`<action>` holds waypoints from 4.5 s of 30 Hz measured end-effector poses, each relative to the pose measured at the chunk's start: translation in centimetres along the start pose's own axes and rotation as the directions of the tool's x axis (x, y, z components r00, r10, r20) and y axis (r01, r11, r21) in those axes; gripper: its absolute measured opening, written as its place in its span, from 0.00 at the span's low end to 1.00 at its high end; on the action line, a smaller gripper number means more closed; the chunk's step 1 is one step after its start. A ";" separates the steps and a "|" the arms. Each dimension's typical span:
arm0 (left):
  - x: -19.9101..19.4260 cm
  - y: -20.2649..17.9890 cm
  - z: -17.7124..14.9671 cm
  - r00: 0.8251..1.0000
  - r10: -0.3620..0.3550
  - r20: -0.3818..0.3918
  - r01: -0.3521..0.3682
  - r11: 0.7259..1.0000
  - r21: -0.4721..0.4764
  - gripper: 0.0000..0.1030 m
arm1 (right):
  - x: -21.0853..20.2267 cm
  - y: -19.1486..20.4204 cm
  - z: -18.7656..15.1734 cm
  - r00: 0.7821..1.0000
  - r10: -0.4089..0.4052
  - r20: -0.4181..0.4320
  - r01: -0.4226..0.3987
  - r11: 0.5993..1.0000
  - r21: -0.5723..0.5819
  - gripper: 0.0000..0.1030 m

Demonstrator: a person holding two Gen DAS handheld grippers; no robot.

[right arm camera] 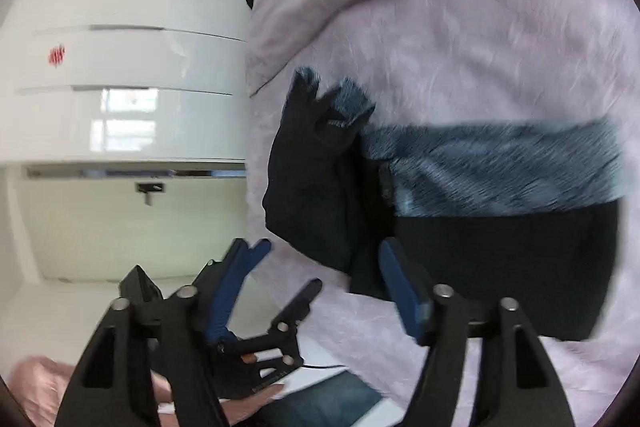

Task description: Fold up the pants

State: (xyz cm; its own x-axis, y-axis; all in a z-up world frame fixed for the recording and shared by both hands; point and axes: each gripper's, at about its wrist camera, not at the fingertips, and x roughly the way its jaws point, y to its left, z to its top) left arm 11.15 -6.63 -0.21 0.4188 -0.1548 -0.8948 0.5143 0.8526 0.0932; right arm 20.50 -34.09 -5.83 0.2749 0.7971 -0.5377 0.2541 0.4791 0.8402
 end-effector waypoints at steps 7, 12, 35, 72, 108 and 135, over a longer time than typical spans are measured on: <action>2.2 4.9 -1.3 1.000 0.022 -0.013 -0.024 0.995 -0.102 0.73 | 6.8 -0.9 1.7 0.986 0.165 0.024 -0.167 0.977 0.132 0.78; 3.2 7.1 -0.6 1.000 -0.015 0.008 0.016 0.982 -0.188 0.73 | 11.0 -0.2 5.1 0.997 0.073 0.017 -0.074 0.990 0.123 0.72; 2.4 -9.7 3.1 0.983 -0.179 0.034 0.172 0.973 0.153 0.73 | -5.7 -3.6 -7.6 0.879 0.261 0.400 -0.263 0.963 -0.051 0.26; 9.7 -5.4 -1.4 0.969 -0.058 -0.241 0.053 0.998 -0.025 0.90 | -5.1 -9.7 -9.4 0.801 -0.557 0.220 0.564 0.825 0.034 0.30; 6.3 -6.8 -3.9 0.918 -0.023 -0.397 -0.004 0.998 -0.067 0.91 | -9.5 -10.1 -15.2 0.819 -0.557 0.140 0.551 0.831 0.082 0.86; 6.1 -6.6 -0.2 0.953 -0.127 -0.273 0.080 0.981 -0.177 0.91 | -13.8 -14.9 -11.9 0.926 -0.371 0.067 0.369 0.928 0.038 0.95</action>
State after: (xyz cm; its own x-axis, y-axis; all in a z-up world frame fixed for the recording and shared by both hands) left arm 10.14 -13.06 -6.33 0.1293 -0.1195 -0.9844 0.4059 0.9121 -0.0574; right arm 1.85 -47.82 -10.13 0.2220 0.5359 -0.8146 0.3725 0.7254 0.5788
